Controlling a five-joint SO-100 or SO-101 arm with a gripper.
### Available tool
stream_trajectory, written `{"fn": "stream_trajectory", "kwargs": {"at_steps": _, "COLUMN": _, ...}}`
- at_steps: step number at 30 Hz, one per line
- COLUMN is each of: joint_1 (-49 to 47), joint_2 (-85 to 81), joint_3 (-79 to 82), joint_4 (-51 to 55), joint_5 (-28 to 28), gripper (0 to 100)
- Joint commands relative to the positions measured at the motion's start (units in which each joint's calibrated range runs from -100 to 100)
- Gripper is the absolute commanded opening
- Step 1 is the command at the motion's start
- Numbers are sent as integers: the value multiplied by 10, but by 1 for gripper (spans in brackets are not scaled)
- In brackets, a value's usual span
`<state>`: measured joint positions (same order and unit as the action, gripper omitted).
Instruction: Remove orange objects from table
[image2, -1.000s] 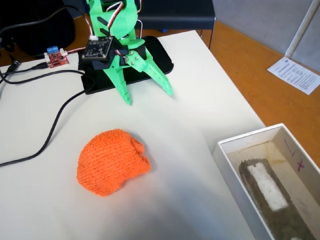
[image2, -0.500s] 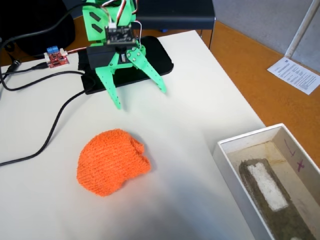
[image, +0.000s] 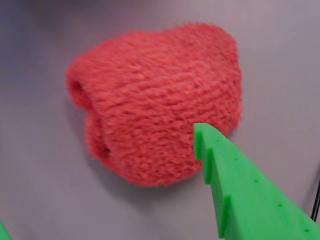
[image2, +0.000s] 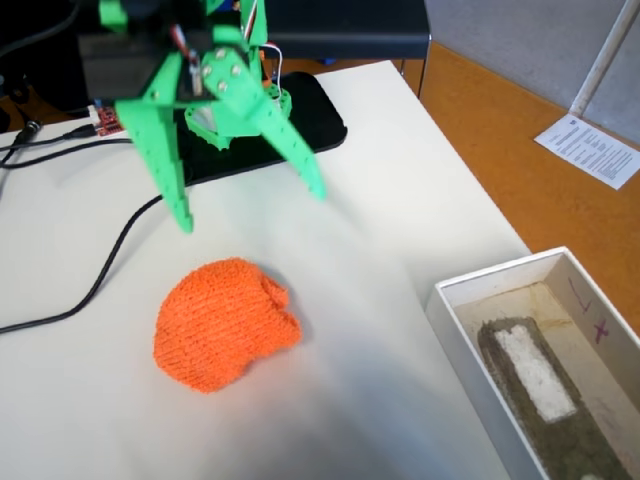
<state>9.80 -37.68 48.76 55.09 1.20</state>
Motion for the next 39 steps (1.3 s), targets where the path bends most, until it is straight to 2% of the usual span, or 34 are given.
{"fn": "stream_trajectory", "kwargs": {"at_steps": 1, "joint_1": 13, "joint_2": 77, "joint_3": -40, "joint_4": -18, "joint_5": 17, "gripper": 44}}
{"fn": "stream_trajectory", "kwargs": {"at_steps": 11, "joint_1": 35, "joint_2": 210, "joint_3": -47, "joint_4": -88, "joint_5": 26, "gripper": 44}}
{"fn": "stream_trajectory", "kwargs": {"at_steps": 20, "joint_1": 56, "joint_2": 287, "joint_3": -96, "joint_4": -105, "joint_5": 42, "gripper": 44}}
{"fn": "stream_trajectory", "kwargs": {"at_steps": 24, "joint_1": 69, "joint_2": 303, "joint_3": -95, "joint_4": -120, "joint_5": 51, "gripper": 36}}
{"fn": "stream_trajectory", "kwargs": {"at_steps": 26, "joint_1": 72, "joint_2": 308, "joint_3": -95, "joint_4": -122, "joint_5": 49, "gripper": 18}}
{"fn": "stream_trajectory", "kwargs": {"at_steps": 28, "joint_1": 75, "joint_2": 309, "joint_3": -90, "joint_4": -129, "joint_5": 48, "gripper": 13}}
{"fn": "stream_trajectory", "kwargs": {"at_steps": 31, "joint_1": 78, "joint_2": 309, "joint_3": -82, "joint_4": -141, "joint_5": 49, "gripper": 0}}
{"fn": "stream_trajectory", "kwargs": {"at_steps": 39, "joint_1": 70, "joint_2": 275, "joint_3": -58, "joint_4": -167, "joint_5": 69, "gripper": 0}}
